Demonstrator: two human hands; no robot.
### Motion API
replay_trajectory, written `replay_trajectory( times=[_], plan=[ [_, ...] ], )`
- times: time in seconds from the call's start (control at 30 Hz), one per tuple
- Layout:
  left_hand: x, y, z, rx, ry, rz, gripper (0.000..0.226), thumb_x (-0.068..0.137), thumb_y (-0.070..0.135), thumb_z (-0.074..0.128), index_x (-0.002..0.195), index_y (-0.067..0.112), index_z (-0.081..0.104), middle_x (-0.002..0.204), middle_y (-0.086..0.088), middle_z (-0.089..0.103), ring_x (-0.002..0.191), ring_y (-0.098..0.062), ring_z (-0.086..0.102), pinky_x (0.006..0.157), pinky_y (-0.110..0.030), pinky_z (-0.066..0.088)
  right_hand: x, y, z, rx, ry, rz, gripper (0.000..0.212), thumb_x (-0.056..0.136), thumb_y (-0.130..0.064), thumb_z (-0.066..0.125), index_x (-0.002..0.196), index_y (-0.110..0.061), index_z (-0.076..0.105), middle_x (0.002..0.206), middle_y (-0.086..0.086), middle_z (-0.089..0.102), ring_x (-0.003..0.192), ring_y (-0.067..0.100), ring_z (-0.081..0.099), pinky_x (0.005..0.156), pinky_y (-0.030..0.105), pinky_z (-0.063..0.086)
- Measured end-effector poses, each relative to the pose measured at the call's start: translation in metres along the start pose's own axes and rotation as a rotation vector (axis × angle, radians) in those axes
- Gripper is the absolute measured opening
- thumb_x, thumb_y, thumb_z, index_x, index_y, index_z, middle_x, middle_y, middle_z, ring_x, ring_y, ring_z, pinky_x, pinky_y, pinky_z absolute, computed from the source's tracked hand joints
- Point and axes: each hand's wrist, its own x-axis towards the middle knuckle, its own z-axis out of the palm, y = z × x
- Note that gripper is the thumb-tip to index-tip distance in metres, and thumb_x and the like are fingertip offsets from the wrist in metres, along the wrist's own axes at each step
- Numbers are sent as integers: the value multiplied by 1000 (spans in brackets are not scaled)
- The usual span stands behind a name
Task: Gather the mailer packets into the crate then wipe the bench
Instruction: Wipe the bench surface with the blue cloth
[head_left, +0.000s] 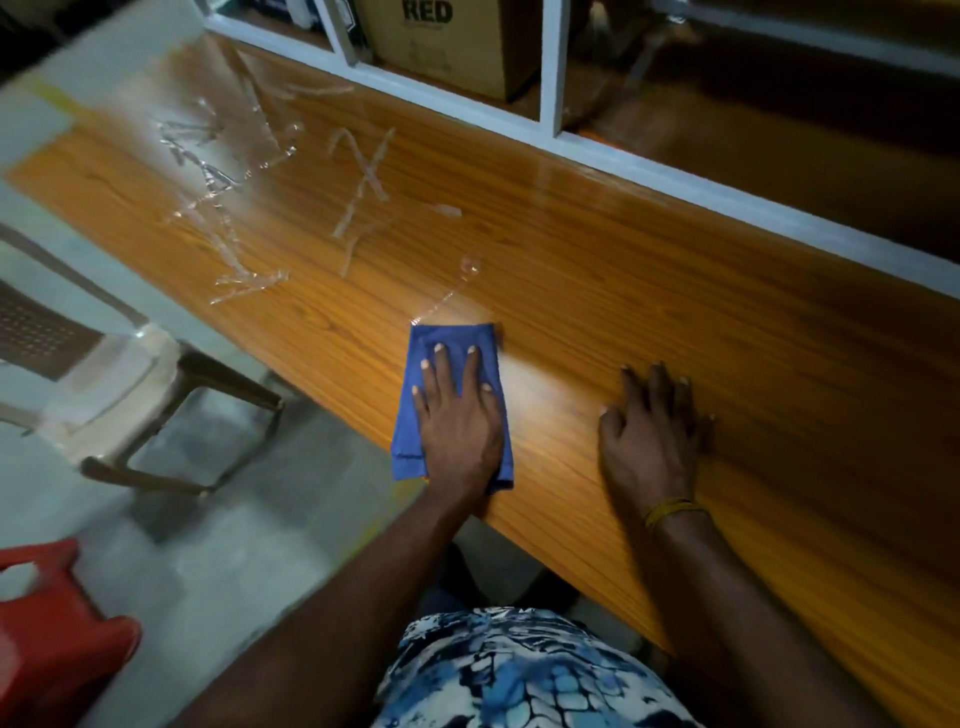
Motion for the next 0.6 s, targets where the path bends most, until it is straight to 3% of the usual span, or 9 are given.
replay_trajectory(
  times=[0.33, 0.6],
  plan=[
    [32, -27, -13, 15, -236, 693, 53, 102, 41, 26, 155, 33, 27, 165, -4, 15, 152, -27, 11, 123, -47, 13, -3, -22, 8, -45, -28, -111, 56, 100, -48, 34, 153, -40, 21, 166, 2, 1, 151, 36, 0, 118, 62, 4],
    [98, -1, -2, -3, -289, 906, 53, 102, 40, 25, 154, 32, 30, 165, -6, 15, 153, -25, 9, 123, -47, 14, 16, -41, 4, -3, -14, -56, 58, 100, -48, 37, 154, -37, 21, 166, -3, 2, 152, 31, 3, 119, 58, 3]
  ],
)
